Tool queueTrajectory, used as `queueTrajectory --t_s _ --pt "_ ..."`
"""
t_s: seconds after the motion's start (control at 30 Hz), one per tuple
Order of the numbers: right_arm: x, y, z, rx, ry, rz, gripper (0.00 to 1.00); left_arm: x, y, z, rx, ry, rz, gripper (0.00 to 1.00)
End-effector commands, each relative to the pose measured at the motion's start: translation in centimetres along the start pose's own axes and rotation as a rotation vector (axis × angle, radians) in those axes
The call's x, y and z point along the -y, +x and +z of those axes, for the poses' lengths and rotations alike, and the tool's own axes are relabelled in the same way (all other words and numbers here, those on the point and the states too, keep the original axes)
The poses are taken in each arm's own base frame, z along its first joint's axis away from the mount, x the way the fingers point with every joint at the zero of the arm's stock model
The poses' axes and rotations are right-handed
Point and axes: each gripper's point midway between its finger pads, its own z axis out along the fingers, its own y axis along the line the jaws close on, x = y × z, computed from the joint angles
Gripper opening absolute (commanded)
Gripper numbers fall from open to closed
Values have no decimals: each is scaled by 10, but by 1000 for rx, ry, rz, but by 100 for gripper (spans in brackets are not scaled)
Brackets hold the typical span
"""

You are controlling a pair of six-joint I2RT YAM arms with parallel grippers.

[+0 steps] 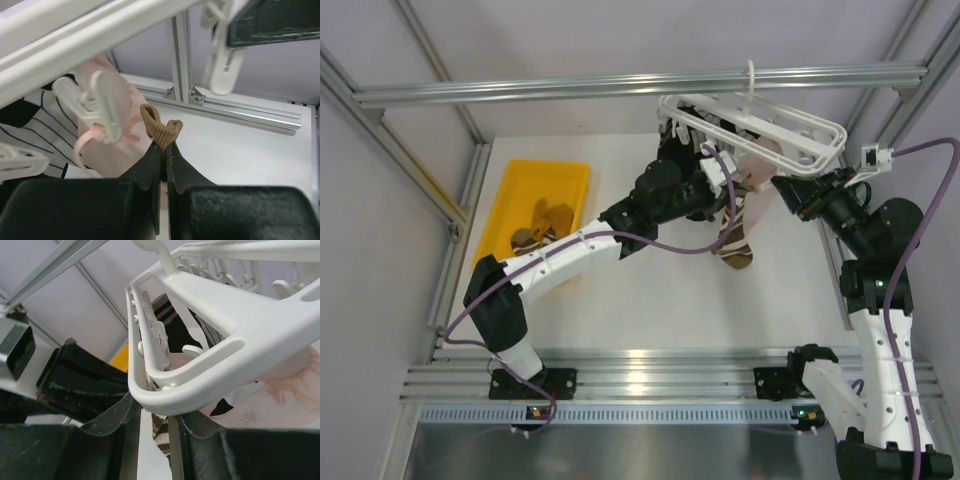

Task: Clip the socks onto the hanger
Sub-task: Clamp the sock onto the hanger.

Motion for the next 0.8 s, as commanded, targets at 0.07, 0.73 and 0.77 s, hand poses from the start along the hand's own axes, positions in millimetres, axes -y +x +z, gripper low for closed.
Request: queueTrajectory --t_s 0.07,0.73,0.77 --pt "-17 -8 -5 5 -71 -59 0 1 -45 -15 68 184 -129 0" --pt "-35 -9 -1 -22 -198 -92 0 18 -44 -22 18 447 -310 0" --pt "-35 -8 -1 -23 -199 -90 0 16 -46 -22 21 449 -320 0"
